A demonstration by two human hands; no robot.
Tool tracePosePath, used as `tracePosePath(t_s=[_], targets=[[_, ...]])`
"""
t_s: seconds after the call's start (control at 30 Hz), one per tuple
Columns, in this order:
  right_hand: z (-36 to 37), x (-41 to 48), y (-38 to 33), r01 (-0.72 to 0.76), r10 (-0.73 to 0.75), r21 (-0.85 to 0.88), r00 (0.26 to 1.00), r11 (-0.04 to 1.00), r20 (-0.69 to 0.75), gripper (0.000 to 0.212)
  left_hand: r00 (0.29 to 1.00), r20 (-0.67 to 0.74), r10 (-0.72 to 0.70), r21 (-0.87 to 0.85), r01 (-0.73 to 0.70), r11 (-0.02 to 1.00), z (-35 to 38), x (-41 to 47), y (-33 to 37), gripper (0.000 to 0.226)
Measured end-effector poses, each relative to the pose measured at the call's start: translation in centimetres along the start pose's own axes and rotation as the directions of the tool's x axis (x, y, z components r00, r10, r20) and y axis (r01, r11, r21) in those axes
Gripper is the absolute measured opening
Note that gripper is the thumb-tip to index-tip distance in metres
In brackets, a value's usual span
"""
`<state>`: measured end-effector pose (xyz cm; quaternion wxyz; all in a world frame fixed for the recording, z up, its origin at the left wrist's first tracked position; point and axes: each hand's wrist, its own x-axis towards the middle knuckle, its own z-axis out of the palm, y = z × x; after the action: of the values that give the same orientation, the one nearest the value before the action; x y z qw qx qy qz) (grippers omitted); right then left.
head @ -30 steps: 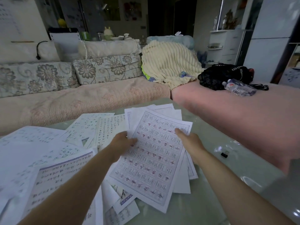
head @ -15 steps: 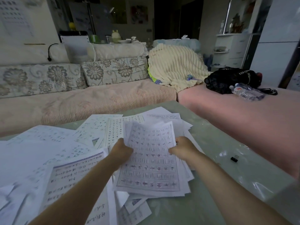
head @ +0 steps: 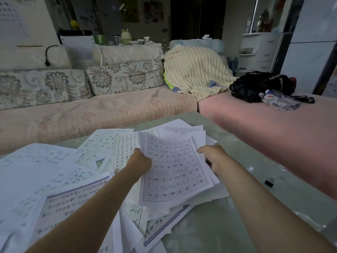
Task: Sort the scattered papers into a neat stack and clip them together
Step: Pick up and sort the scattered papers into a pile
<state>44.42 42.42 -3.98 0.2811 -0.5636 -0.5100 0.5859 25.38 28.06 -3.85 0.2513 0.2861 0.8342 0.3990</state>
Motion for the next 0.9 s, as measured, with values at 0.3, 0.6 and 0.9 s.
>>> tracePosePath(t_s=[0.3, 0.6, 0.9], targets=[[-0.9, 0.4, 1.1, 0.058, -0.055, -0.336, 0.998, 0.94, 0.017, 0.046, 0.988, 0.154, 0.022, -0.082, -0.009, 0.997, 0.4, -0.4, -0.5, 0.035], [-2.5, -2.4, 2.6, 0.191, -0.214, -0.467, 0.977, 0.863, 0.003, 0.001, 0.976, 0.217, -0.038, -0.017, 0.042, 0.999, -1.4, -2.9, -0.7, 0.023], [-1.4, -5.4, 2.9, -0.058, 0.057, 0.022, 0.996, 0.998, 0.066, 0.018, 0.989, 0.088, -0.117, -0.022, 0.12, 0.993, -3.7, -5.1, -1.7, 0.044]])
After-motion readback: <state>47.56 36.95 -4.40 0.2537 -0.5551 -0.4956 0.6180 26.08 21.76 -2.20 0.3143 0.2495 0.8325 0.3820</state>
